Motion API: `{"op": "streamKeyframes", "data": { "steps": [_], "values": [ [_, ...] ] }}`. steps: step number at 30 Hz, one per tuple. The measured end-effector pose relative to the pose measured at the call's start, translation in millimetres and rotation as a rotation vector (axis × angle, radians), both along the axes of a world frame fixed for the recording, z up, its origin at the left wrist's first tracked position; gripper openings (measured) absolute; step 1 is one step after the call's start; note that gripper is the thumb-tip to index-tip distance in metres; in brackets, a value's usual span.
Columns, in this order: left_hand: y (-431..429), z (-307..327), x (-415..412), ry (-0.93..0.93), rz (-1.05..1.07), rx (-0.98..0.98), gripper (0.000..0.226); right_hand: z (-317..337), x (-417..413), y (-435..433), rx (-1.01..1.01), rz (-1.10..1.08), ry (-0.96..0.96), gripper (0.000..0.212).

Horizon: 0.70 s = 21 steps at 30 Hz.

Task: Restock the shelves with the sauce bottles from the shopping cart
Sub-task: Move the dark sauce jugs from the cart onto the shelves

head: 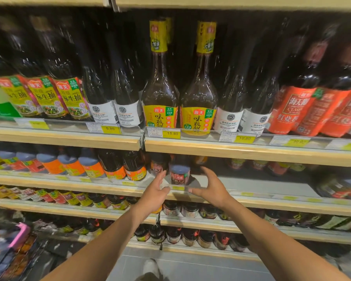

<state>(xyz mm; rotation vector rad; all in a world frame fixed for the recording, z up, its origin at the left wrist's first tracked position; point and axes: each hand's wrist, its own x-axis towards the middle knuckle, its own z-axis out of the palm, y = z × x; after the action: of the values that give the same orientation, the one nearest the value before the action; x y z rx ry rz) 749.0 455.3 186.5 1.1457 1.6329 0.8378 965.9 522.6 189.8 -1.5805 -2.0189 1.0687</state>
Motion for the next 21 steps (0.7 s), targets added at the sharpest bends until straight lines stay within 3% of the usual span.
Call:
{"op": "streamKeyframes", "data": {
  "steps": [12,21],
  "values": [
    [-84,2,0,0.211,0.009,0.107,0.07,-7,-6,-68,0.382,0.281,-0.214,0.11],
    [-160,-21,-74,0.435,0.076,0.083,0.076,-26,-86,-109,0.357,0.487,-0.263,0.11]
  ]
}}
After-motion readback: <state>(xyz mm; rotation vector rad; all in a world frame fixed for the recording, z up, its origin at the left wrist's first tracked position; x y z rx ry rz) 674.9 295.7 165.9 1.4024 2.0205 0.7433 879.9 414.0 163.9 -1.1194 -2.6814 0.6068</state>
